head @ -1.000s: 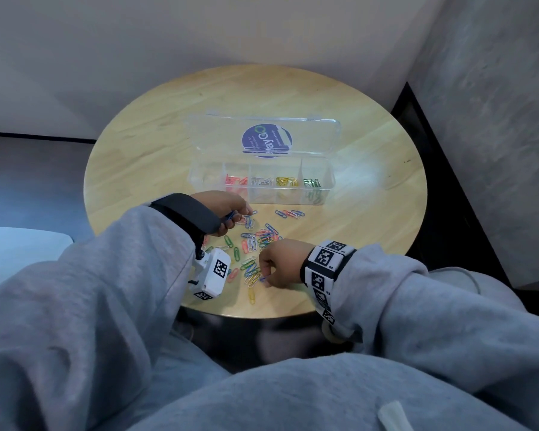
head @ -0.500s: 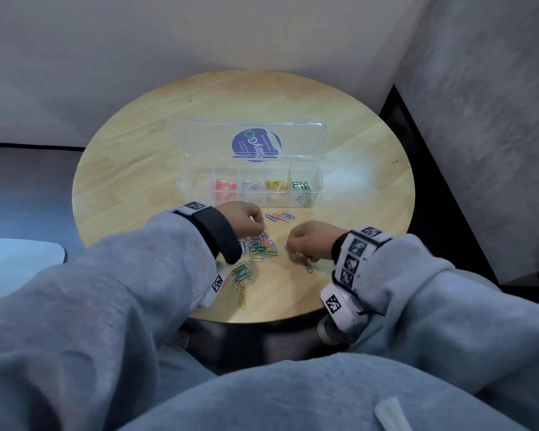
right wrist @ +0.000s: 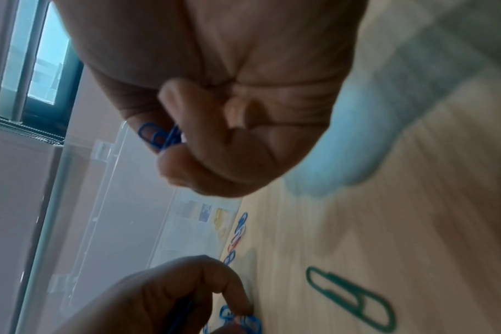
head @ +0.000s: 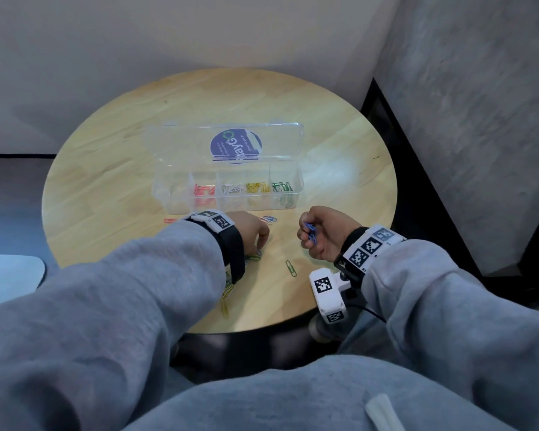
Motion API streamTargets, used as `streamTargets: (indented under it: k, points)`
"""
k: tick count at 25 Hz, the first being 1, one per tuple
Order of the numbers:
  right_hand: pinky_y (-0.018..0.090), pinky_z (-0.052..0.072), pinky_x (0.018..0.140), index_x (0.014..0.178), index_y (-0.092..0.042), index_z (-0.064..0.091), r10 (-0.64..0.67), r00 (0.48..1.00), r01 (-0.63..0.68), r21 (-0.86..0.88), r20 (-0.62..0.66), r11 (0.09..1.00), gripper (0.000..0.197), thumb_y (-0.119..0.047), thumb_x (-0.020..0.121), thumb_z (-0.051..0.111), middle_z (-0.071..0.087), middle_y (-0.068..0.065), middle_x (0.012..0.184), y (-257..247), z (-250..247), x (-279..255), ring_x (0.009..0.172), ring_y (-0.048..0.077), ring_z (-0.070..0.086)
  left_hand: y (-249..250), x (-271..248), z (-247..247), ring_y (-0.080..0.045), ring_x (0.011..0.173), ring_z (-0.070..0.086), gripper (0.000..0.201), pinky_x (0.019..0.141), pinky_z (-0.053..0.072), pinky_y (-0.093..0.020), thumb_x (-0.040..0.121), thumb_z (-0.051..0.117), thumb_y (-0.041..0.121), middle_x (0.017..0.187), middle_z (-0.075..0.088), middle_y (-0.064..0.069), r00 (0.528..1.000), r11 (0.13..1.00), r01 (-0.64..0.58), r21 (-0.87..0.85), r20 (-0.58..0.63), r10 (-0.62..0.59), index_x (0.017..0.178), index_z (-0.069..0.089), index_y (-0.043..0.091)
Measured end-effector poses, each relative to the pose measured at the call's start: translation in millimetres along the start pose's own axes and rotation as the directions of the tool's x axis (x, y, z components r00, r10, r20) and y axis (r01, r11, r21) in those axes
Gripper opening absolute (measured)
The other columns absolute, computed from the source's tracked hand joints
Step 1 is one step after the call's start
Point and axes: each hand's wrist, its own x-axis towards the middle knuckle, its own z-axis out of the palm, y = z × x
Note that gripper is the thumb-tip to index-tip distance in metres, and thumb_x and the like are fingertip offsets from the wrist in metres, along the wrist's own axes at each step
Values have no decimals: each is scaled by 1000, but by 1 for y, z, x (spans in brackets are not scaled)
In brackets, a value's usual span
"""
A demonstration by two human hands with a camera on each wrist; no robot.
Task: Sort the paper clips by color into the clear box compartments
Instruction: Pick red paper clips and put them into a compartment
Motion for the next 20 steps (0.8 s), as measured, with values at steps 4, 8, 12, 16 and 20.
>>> streamTargets:
  k: [4,8,12,16,20]
  points:
    - [11,25,31,62,-13,39,-10,997,9,-9,-72,1000,22,-8,83,36,48,2,48,-1,3,4,37,12,42,-1,2,4,-19,83,50,10,69,37,-26,83,64,25,97,60,-1,1000,1000,8,-17,19,-8,85,55,24]
    - [11,22,32,64,-14,40,-6,993,6,-5,-121,1000,21,-11,85,39,47,1,44,-3,8,6,33,11,40,-2,1,6,-20,82,49,9,65,35,-25,85,62,24,90,53,1,999,998,37,-59,11,-36,86,53,21]
    - [11,26,31,64,-14,39,0,995,0,8,-96,1000,22,-9,85,39,49,2,45,-3,10,8,35,11,42,-9,-5,8,-18,77,49,15,55,35,-22,82,58,15,74,52,5,997,953,60,-298,-33,-73,69,51,20]
    - [10,25,31,61,-13,39,-5,997,7,29,-73,1000,23,-9,83,38,49,2,46,-4,13,12,34,11,42,-26,-19,5,-16,66,48,21,65,42,-24,77,58,12,69,55,2,980,764,62,-642,-105,-168,61,48,21]
    - [11,23,29,63,-13,36,5,996,1,74,-84,997,22,-9,85,38,46,2,48,-6,22,18,33,9,39,-41,-30,-4,-20,66,50,12,66,43,-29,66,61,19,73,62,-7,975,470,56,-881,-53,-217,59,51,18]
